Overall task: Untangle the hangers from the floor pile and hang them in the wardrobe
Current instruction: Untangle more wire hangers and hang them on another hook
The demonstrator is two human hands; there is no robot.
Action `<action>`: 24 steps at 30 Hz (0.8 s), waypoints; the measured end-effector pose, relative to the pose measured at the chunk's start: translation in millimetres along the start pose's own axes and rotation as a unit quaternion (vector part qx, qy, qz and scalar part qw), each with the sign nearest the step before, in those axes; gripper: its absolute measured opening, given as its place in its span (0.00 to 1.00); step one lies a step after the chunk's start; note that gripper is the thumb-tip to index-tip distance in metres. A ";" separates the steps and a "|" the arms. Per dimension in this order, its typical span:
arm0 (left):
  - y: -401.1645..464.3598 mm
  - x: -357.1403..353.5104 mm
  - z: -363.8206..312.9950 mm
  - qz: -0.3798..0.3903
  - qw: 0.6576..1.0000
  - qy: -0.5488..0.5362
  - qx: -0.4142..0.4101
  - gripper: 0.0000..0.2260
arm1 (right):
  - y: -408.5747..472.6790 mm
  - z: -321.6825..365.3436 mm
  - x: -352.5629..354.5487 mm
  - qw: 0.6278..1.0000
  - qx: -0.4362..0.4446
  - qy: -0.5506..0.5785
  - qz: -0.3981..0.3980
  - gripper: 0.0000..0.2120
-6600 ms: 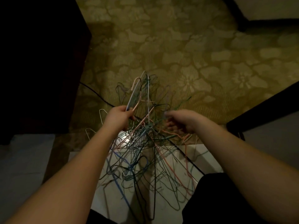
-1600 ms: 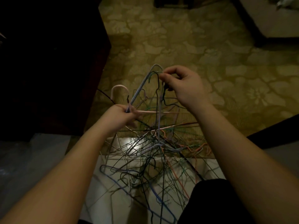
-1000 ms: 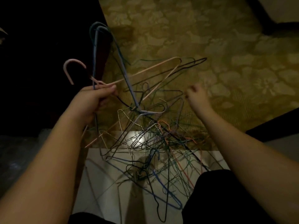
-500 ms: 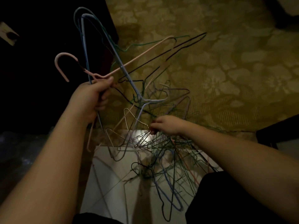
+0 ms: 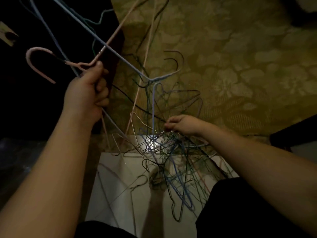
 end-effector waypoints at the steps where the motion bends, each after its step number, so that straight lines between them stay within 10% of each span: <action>1: -0.6 -2.2 0.4 0.001 1.000 -0.002 0.000 0.11 | -2.1 -8.3 -5.4 0.997 -0.026 -0.063 0.030 0.16; 6: -1.6 -10.0 11.9 0.005 1.000 0.011 0.006 0.10 | 6.7 -49.7 -21.2 0.946 -0.042 -0.299 0.119 0.18; 13: -0.8 -18.6 22.7 -0.017 0.999 0.024 0.014 0.08 | -8.3 -88.3 -15.8 0.978 -0.160 -0.106 0.075 0.22; 24: 2.3 -34.2 37.4 -0.071 0.994 0.076 -0.013 0.09 | -33.8 -21.9 25.9 0.982 -0.014 0.179 -0.066 0.15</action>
Point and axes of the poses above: each hand's wrist, its own y-axis towards the middle knuckle, its own x-axis out of the back of the hand, z = x × y, the point moved 5 cm from there along y, towards the middle knuckle, and after that the axes turned 9 degrees about x, right-handed, at the moved point
